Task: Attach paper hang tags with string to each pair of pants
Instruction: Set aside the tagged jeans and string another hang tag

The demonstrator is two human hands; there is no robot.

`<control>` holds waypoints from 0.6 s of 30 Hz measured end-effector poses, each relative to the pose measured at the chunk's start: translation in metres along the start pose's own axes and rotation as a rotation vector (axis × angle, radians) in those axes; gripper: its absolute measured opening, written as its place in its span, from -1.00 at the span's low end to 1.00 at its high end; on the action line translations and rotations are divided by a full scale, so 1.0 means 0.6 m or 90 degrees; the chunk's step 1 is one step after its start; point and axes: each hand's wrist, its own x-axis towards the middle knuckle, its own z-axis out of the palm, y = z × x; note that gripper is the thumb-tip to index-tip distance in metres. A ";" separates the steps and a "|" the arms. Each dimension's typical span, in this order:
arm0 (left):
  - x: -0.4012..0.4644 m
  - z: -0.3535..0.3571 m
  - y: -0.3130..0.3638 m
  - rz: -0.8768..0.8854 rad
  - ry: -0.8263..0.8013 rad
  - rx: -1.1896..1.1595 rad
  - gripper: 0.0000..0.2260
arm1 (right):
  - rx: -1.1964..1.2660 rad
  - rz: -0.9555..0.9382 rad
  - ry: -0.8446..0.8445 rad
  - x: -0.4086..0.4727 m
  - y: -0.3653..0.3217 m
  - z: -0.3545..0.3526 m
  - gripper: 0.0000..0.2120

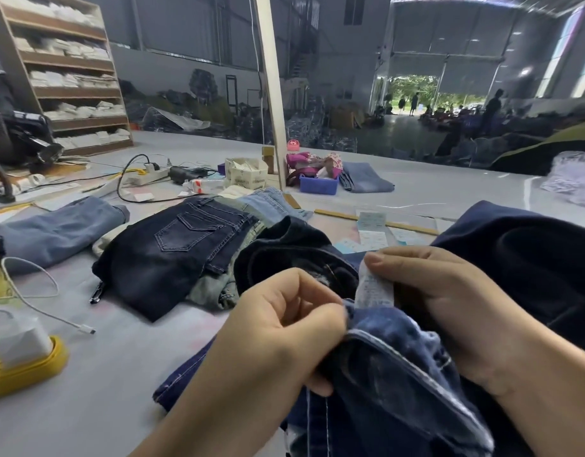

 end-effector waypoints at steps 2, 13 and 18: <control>-0.005 0.004 0.001 0.016 0.000 0.066 -0.66 | 0.004 -0.008 0.029 0.004 0.002 -0.002 -0.84; 0.019 -0.007 0.009 0.008 -0.051 0.223 -0.59 | -0.020 -0.031 0.088 -0.002 0.007 -0.009 -0.72; 0.024 0.004 0.009 0.006 -0.074 0.183 -0.62 | 0.003 -0.046 -0.029 -0.005 0.005 -0.009 -0.79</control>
